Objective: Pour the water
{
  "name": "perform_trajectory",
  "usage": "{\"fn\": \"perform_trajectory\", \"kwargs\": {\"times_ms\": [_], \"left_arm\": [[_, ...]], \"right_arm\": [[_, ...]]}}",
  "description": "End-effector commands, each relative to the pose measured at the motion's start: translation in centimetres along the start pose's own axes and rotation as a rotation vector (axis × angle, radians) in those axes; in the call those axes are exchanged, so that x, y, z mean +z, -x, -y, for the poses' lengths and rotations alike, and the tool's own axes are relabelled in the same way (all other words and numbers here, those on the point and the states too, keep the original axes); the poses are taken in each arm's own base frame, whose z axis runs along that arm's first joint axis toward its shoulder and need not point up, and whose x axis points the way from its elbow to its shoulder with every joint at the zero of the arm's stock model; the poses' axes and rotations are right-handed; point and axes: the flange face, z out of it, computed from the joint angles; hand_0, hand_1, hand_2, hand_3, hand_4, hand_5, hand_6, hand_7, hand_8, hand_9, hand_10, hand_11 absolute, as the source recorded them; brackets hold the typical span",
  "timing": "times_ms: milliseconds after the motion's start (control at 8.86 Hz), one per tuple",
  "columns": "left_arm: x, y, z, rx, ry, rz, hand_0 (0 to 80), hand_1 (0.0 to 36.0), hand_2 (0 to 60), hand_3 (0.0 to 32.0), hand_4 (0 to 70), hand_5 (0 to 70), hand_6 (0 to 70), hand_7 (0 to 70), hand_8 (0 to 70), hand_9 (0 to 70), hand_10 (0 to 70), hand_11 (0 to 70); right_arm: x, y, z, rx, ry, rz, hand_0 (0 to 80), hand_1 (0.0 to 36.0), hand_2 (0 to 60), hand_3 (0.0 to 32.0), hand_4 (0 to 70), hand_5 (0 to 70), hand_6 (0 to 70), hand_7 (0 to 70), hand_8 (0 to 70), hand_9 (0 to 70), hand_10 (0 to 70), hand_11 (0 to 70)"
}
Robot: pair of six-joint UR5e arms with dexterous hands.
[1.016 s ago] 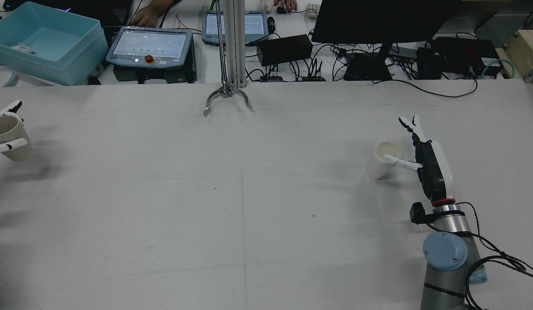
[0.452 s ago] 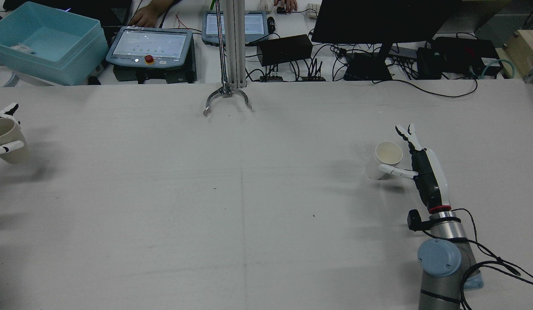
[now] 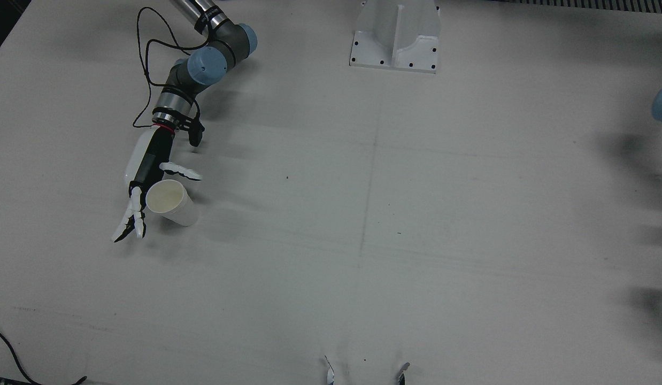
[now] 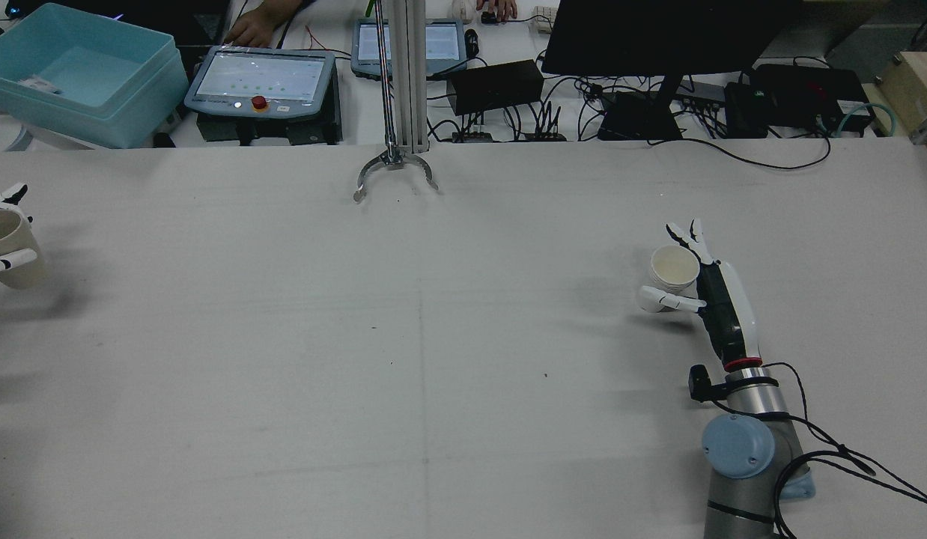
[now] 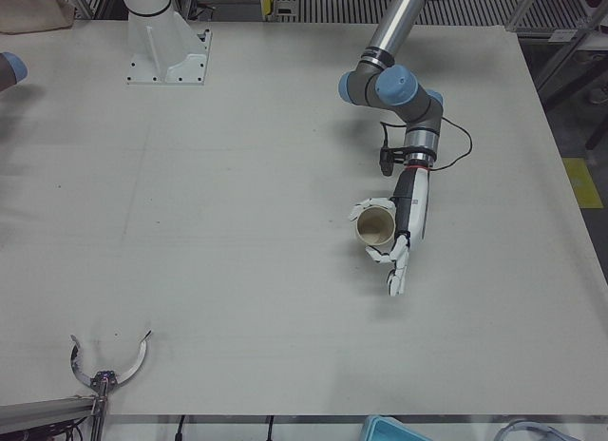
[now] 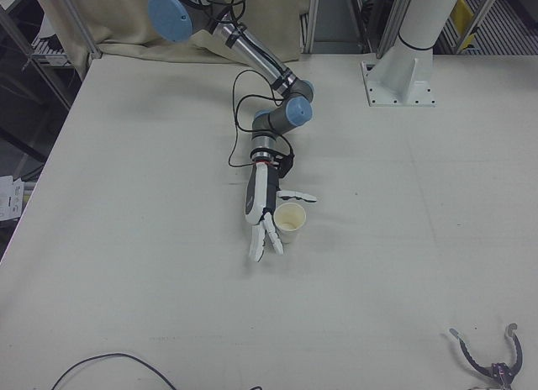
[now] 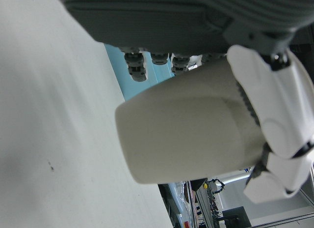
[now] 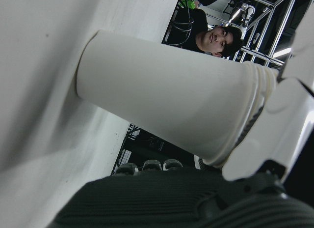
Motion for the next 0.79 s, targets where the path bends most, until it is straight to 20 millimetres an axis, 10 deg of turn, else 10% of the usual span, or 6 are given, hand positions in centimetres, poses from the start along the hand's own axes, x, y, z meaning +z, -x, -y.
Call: {"fn": "perform_trajectory", "kwargs": {"times_ms": [0, 226, 339, 565, 677], "left_arm": [[-0.3, 0.2, 0.4, 0.007, -0.007, 0.006, 38.8, 36.0, 60.0, 0.0, 27.4, 60.4, 4.5, 6.7, 2.2, 4.3, 6.9, 11.9], [-0.3, 0.2, 0.4, 0.007, -0.007, 0.006, 38.7, 36.0, 60.0, 0.0, 27.4, 60.3, 4.5, 6.7, 2.2, 4.4, 6.8, 11.8], [-0.2, 0.2, 0.3, 0.005, -0.006, 0.006, 39.1, 36.0, 60.0, 0.0, 27.6, 60.5, 4.6, 6.8, 2.1, 4.3, 6.8, 11.8], [-0.2, 0.1, 0.4, 0.005, -0.007, 0.004, 39.3, 36.0, 60.0, 0.0, 27.8, 60.5, 4.6, 6.9, 2.1, 4.3, 6.8, 11.8], [-0.2, 0.1, 0.4, 0.004, -0.007, 0.004, 39.3, 36.0, 60.0, 0.0, 27.6, 60.8, 4.6, 6.7, 2.2, 4.3, 6.7, 11.8]], "right_arm": [[0.5, -1.7, 0.9, -0.016, -0.004, -0.004, 41.5, 9.5, 9.5, 0.0, 2.5, 6.0, 0.0, 0.2, 0.7, 0.7, 0.2, 1.2], [0.6, -1.9, 0.6, -0.002, 0.002, -0.003, 42.3, 9.8, 11.3, 0.0, 7.7, 7.8, 3.4, 9.1, 2.6, 4.3, 1.9, 3.6], [0.7, -2.0, 0.0, 0.011, 0.005, 0.000, 42.6, 9.5, 14.2, 0.0, 11.8, 17.9, 9.7, 24.5, 10.9, 19.8, 8.4, 13.0], [0.8, -2.2, -0.7, 0.019, 0.010, 0.001, 42.5, 7.2, 22.2, 0.0, 23.7, 59.7, 35.7, 66.6, 46.4, 67.5, 20.8, 30.2], [0.9, -2.1, -1.2, 0.028, 0.011, 0.007, 42.6, 7.1, 28.3, 0.0, 29.7, 70.0, 46.0, 70.0, 55.9, 70.0, 24.4, 35.2]]}}
